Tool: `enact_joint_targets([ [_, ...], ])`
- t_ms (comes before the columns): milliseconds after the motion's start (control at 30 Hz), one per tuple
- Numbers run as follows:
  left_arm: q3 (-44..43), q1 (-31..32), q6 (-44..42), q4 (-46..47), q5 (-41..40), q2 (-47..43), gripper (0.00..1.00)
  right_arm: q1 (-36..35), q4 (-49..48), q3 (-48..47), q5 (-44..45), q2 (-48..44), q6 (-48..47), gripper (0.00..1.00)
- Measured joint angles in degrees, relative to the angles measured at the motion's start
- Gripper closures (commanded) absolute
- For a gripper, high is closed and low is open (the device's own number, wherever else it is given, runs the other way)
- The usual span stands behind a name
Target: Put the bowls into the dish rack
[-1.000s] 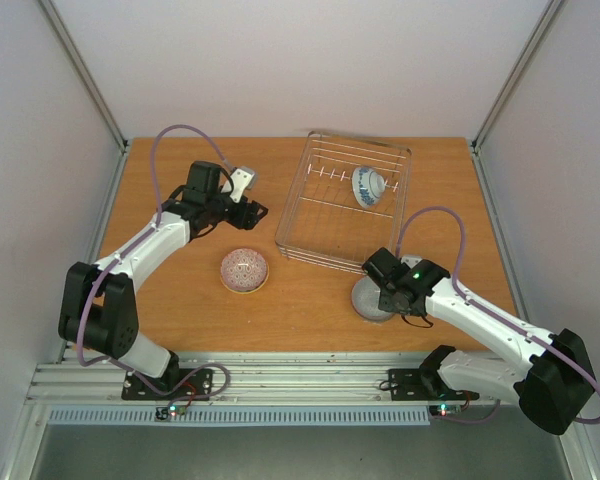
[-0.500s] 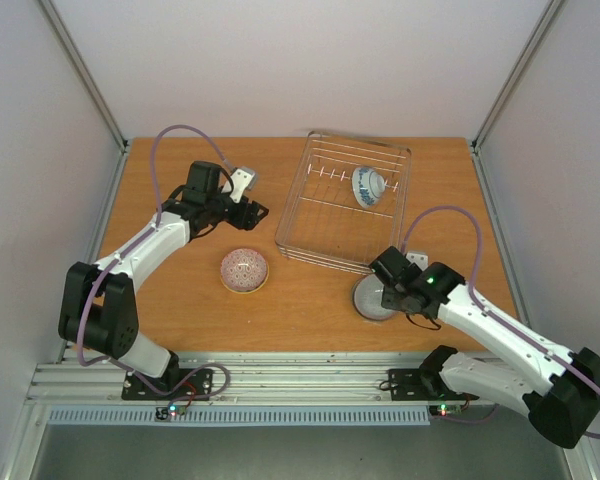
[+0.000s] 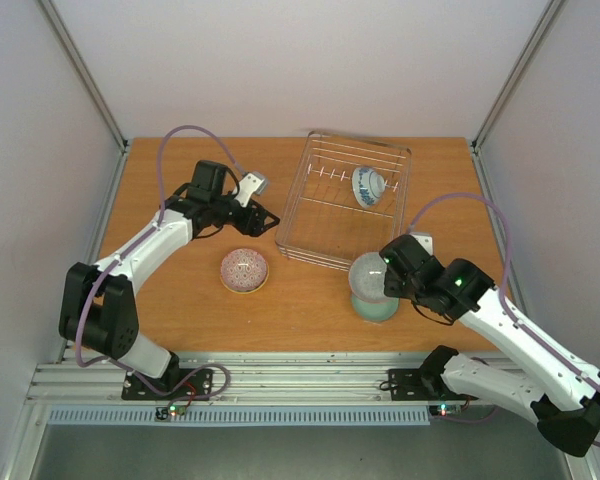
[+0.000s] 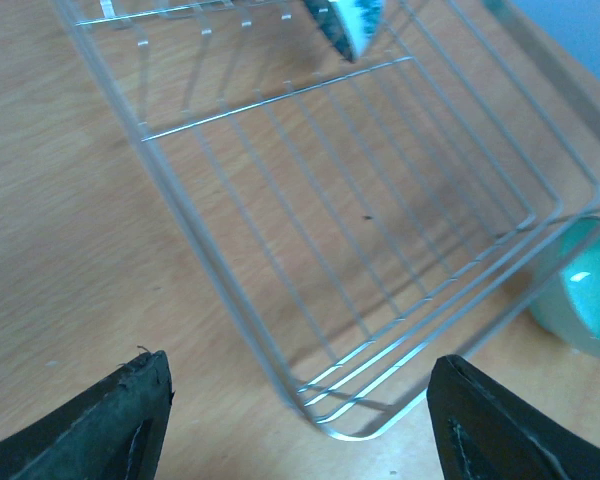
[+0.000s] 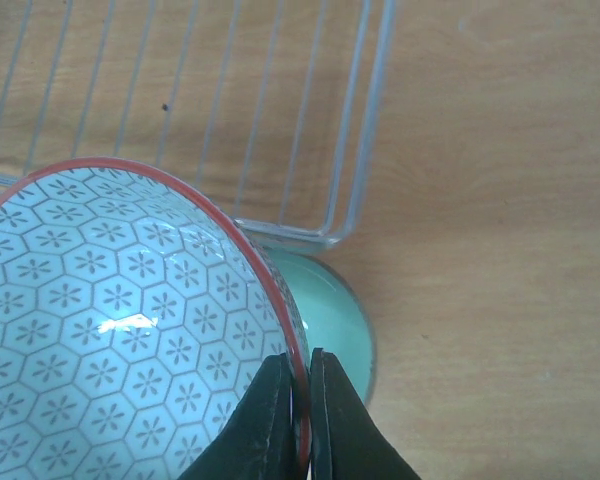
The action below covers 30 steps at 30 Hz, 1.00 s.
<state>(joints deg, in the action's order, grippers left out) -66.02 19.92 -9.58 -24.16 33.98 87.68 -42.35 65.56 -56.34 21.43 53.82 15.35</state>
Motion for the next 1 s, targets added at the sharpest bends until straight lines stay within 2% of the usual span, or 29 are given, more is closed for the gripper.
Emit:
enact_joint_targets([
  [200,-3.4,5.0,0.0,-3.5,2.9,-0.5,0.29,-0.2,-7.4,-3.1,0.1,10.3,-4.5,0.99],
  [500,-5.4,10.8,-0.1,-6.4,4.2,-0.5,0.28,-0.5,-16.7,-9.6,-0.7,20.3,-10.4,0.99],
  [733,-5.4,13.0,-0.9,-7.0,4.0,-0.3,0.28,-0.5,-19.9,-13.8,-1.7,23.2,-13.4,0.99],
  [1000,-5.6,13.1,-1.6,-6.9,3.0,0.4,0.28,-1.4,-19.4,-14.8,-0.9,23.3,-15.4,0.99],
])
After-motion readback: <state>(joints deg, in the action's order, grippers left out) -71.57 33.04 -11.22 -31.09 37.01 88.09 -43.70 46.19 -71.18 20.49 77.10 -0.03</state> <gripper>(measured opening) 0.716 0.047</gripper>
